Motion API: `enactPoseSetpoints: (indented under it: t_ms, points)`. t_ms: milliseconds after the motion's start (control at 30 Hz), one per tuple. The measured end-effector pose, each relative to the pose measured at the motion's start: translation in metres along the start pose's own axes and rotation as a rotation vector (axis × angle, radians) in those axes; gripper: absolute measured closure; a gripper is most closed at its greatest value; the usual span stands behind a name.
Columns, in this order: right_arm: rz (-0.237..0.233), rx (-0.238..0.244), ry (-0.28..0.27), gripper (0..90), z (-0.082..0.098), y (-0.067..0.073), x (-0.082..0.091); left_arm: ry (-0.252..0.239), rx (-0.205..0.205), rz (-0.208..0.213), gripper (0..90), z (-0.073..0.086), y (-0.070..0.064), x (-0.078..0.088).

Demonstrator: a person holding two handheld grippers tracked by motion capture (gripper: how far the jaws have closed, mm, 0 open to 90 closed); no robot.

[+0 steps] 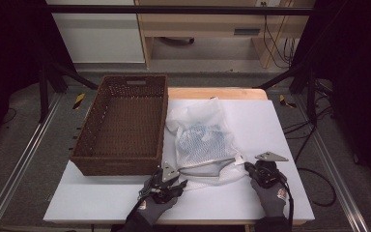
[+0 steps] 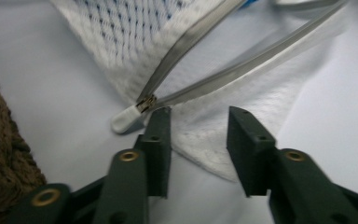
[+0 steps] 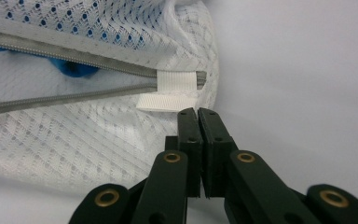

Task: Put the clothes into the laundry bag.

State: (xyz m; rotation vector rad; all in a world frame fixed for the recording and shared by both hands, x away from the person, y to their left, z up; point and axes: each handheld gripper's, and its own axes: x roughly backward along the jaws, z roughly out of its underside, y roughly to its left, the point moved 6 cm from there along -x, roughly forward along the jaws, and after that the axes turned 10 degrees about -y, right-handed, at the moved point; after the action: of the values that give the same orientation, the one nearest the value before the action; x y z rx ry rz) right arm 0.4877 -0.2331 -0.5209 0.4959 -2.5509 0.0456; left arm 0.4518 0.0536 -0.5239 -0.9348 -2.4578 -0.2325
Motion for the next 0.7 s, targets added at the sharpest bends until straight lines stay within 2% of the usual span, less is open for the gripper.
enactPoseSetpoints:
  t_ms: [100, 200, 233, 267, 333, 400, 467, 533, 600, 633, 700]
  points:
    - [-0.008, -0.012, 0.004, 88.6, 0.007, 0.001, 0.011, 0.015, -0.022, -0.036, 77.5, 0.000, 0.003, 0.001]
    - [-0.022, -0.021, 0.012, 88.1, 0.016, 0.004, 0.023, 0.026, -0.027, -0.047, 87.4, 0.000, 0.005, 0.003]
    - [-0.033, -0.012, 0.013, 86.4, 0.019, 0.005, 0.025, 0.032, -0.026, -0.045, 87.9, 0.000, 0.006, 0.003]
    - [-0.031, -0.024, 0.011, 82.6, 0.019, 0.006, 0.028, 0.031, -0.025, -0.041, 88.2, 0.000, 0.007, 0.004]
    - [-0.018, -0.011, -0.027, 75.8, 0.012, 0.004, 0.030, 0.028, -0.028, -0.034, 88.4, 0.001, 0.009, 0.005]
    - [-0.018, 0.002, -0.087, 65.1, 0.001, 0.004, 0.030, 0.023, -0.025, -0.029, 88.5, 0.002, 0.011, 0.007]
    - [-0.022, 0.008, -0.111, 63.2, -0.005, 0.004, 0.023, 0.022, -0.026, -0.024, 88.5, 0.003, 0.013, 0.008]
    - [-0.028, -0.022, -0.105, 65.1, -0.007, 0.002, 0.009, 0.024, -0.033, -0.019, 88.4, 0.003, 0.014, 0.008]
    - [-0.012, -0.009, -0.077, 68.5, -0.005, 0.001, -0.004, 0.025, -0.049, -0.021, 88.5, 0.003, 0.014, 0.008]
    - [0.003, -0.004, -0.048, 73.3, -0.002, 0.001, -0.008, 0.027, -0.059, -0.021, 88.6, 0.003, 0.014, 0.009]
    - [-0.003, -0.012, -0.049, 82.8, 0.000, 0.002, -0.008, 0.022, -0.055, -0.019, 88.6, 0.003, 0.015, 0.008]
